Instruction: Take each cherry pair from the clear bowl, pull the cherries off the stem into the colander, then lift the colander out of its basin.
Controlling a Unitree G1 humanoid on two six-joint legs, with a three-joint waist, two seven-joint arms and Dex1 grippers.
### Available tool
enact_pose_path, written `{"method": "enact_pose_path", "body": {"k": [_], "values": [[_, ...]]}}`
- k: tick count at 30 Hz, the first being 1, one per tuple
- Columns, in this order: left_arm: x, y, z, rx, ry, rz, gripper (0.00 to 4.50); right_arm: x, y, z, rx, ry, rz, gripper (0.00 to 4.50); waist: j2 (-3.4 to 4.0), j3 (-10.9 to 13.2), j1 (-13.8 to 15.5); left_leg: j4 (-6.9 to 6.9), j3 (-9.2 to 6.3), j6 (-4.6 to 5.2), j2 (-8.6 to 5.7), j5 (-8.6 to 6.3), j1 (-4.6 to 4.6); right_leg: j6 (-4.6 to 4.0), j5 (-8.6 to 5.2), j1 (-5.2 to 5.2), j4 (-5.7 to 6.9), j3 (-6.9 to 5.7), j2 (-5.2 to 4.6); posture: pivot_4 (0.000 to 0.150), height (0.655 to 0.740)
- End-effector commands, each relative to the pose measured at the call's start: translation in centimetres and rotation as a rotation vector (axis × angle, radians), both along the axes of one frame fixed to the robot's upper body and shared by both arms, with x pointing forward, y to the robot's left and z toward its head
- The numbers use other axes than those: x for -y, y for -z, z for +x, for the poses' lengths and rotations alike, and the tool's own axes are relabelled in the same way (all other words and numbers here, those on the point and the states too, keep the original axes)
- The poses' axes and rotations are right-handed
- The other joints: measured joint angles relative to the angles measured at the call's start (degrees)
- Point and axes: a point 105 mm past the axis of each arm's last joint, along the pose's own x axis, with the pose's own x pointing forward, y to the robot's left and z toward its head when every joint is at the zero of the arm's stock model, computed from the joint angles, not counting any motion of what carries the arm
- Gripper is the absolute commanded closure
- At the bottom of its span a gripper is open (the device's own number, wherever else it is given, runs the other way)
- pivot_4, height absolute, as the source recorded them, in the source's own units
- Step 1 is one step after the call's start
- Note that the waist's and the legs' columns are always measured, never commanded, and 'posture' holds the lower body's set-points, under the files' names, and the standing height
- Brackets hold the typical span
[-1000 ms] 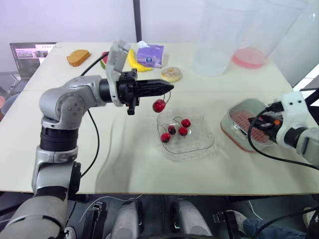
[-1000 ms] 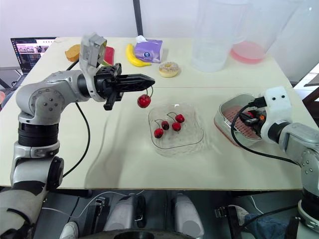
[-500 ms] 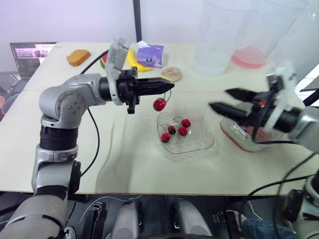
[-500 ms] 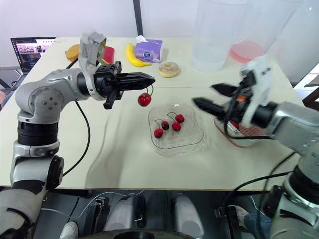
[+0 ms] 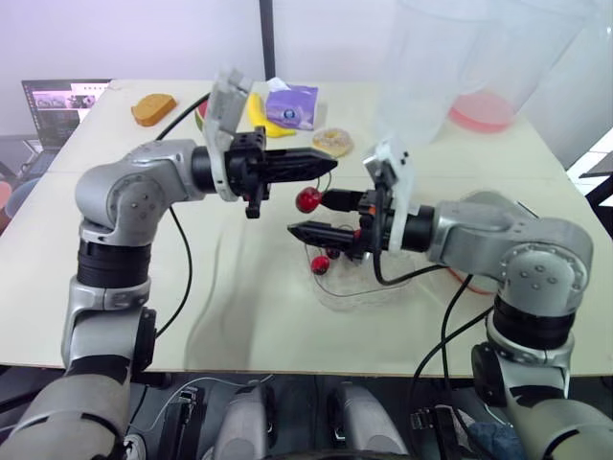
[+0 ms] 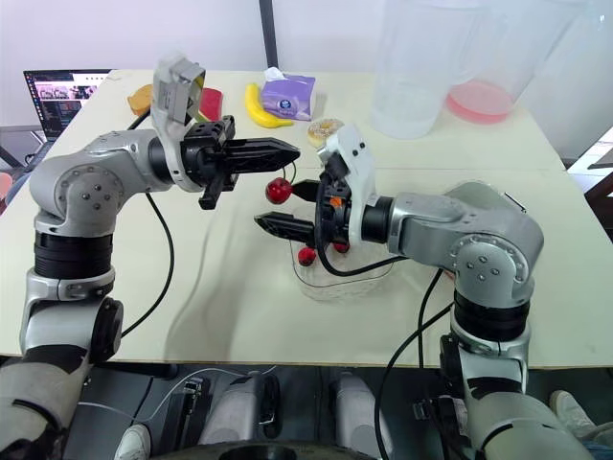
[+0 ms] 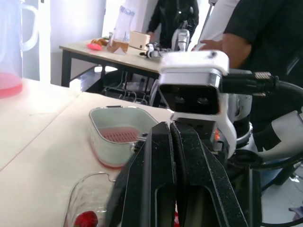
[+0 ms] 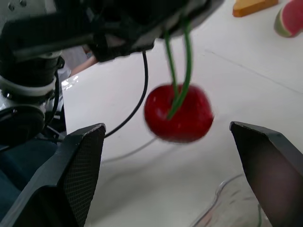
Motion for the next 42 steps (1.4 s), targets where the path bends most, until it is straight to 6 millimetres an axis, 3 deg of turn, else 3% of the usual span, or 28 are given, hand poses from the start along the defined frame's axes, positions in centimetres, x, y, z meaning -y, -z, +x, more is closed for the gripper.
{"method": "enact_pose_path", "body": {"k": [1, 4, 11, 12, 19, 21, 23, 26, 29, 34, 37, 42], "values": [[0.1, -1.0, -0.8, 0.049, 0.021, -0.016, 4.50, -0.3, -1.4, 0.0, 0.052, -0.005, 0.034, 0.05, 0.00, 0.0, 0.0, 0.00, 0.00, 0.00, 0.00, 0.00, 0.00, 0.00, 0.00, 0.00, 0.00, 0.00, 0.00, 0.150, 0.7400], [0.1, -1.0, -0.7, 0.049, 0.020, -0.017, 4.50, -0.4, -1.4, 0.0, 0.050, -0.006, 0.035, 0.05, 0.00, 0.0, 0.0, -0.01, 0.00, 0.00, 0.01, 0.00, 0.00, 0.00, 0.00, 0.00, -0.01, 0.00, -0.02, 0.150, 0.7400], [0.2, -1.0, -0.7, 0.049, 0.022, -0.018, 4.50, -0.4, -1.1, 0.0, 0.049, 0.002, 0.025, 3.41, 0.00, 0.0, 0.0, -0.01, 0.00, 0.00, 0.01, 0.00, 0.00, 0.00, 0.00, 0.00, -0.01, 0.00, -0.02, 0.150, 0.7400], [0.2, -1.0, -0.7, 0.049, 0.022, -0.018, 4.50, -0.4, -1.1, 0.0, 0.049, 0.003, 0.025, 3.65, 0.00, 0.0, 0.0, -0.01, 0.00, 0.00, 0.01, 0.00, 0.00, 0.00, 0.00, 0.00, 0.00, 0.00, -0.03, 0.150, 0.7400], [0.2, -1.1, -0.6, 0.051, 0.020, -0.019, 4.50, -0.1, -0.6, 0.0, 0.038, 0.013, 0.000, 3.73, 0.00, 0.0, 0.0, -0.01, 0.00, 0.00, 0.01, 0.00, 0.00, 0.00, 0.00, 0.00, -0.01, 0.00, -0.05, 0.150, 0.7400], [0.2, -1.1, -0.6, 0.051, 0.020, -0.020, 4.50, 0.2, 0.5, 0.0, 0.008, 0.026, -0.040, 3.73, 0.00, 0.0, 0.0, -0.01, 0.00, 0.00, 0.01, 0.00, 0.00, 0.00, 0.00, 0.00, -0.01, 0.00, -0.05, 0.150, 0.7400], [0.3, -1.1, -0.6, 0.052, 0.020, -0.022, 4.50, 0.8, 3.3, 0.0, -0.067, 0.052, -0.119, 3.73, 0.00, 0.0, 0.1, -0.01, 0.00, 0.01, 0.01, 0.00, 0.00, 0.00, 0.00, 0.00, -0.02, 0.00, -0.06, 0.150, 0.7400], [0.2, -1.2, -0.6, 0.052, 0.018, -0.024, 4.50, 1.6, 4.7, 0.2, -0.105, 0.093, -0.140, 3.73, -0.02, 0.0, 0.0, -0.01, -0.01, 0.01, 0.01, -0.01, 0.00, 0.00, 0.00, 0.04, -0.08, -0.01, -0.08, 0.150, 0.7400], [0.2, -1.2, -0.6, 0.052, 0.016, -0.022, 4.50, 2.1, 4.5, 0.3, -0.091, 0.116, -0.129, 3.73, -0.01, 0.0, -0.2, -0.01, 0.02, 0.01, 0.00, -0.01, -0.01, 0.00, 0.00, -0.01, -0.04, 0.02, -0.07, 0.150, 0.7400], [0.0, -1.1, -0.5, 0.050, 0.007, -0.022, 4.50, 3.3, 2.2, 0.0, -0.044, 0.132, -0.049, 3.73, -0.01, 0.0, 0.0, -0.04, -0.01, 0.01, 0.04, -0.01, 0.00, 0.00, 0.00, -0.02, -0.05, 0.01, 0.02, 0.150, 0.7400], [-0.2, -1.0, -0.5, 0.047, -0.003, -0.018, 4.50, 6.1, 2.0, -0.2, -0.036, 0.218, -0.057, 3.73, -0.01, 0.0, 0.3, -0.04, 0.01, 0.02, 0.01, -0.01, -0.02, 0.00, 0.00, 0.00, -0.09, 0.00, -0.01, 0.150, 0.7400], [-0.4, -0.6, -0.7, 0.040, -0.010, -0.010, 4.50, 17.1, 2.2, 0.7, -0.020, 0.680, -0.174, 3.73, -0.03, 0.0, 0.4, -0.02, 0.04, 0.18, -0.13, -0.11, -0.06, 0.02, 0.00, 0.10, -0.24, -0.01, -0.22, 0.150, 0.7400]]}}
